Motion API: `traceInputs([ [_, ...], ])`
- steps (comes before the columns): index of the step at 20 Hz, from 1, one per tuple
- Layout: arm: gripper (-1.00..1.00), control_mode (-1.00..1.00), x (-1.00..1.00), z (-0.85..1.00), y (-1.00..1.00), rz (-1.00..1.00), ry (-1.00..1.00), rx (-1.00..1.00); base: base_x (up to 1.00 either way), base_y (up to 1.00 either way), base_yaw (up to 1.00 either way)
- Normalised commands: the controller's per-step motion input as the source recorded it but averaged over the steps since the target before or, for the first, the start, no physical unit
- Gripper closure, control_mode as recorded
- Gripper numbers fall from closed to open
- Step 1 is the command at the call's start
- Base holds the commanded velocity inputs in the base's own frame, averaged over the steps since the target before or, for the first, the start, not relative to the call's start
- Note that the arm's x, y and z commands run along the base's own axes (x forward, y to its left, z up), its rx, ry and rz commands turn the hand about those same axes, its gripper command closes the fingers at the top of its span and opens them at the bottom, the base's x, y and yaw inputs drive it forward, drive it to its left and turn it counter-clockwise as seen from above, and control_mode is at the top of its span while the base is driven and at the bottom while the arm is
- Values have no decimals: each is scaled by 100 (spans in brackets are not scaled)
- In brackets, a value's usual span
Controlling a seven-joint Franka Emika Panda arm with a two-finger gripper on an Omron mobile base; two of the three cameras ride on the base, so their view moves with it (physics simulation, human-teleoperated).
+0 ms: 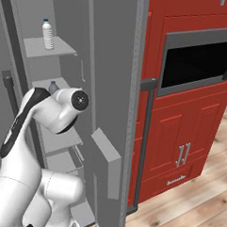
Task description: Take the bottled waters from the counter and place them in the freezer to freeze. Close the freezer door after placing the bottles.
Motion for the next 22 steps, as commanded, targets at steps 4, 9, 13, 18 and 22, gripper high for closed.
traceInputs([
  [4,100,-100,8,-4,31,-3,0,0,0,0,0],
  [9,100,-100,9,-6,31,-4,0,0,0,0,0],
  [13,100,-100,25,-3,18,-2,0,0,0,0,0],
  [18,100,-100,36,-5,4,0,0,0,0,0,0],
  [22,100,-100,32,-3,0,0,0,0,0,0,0],
])
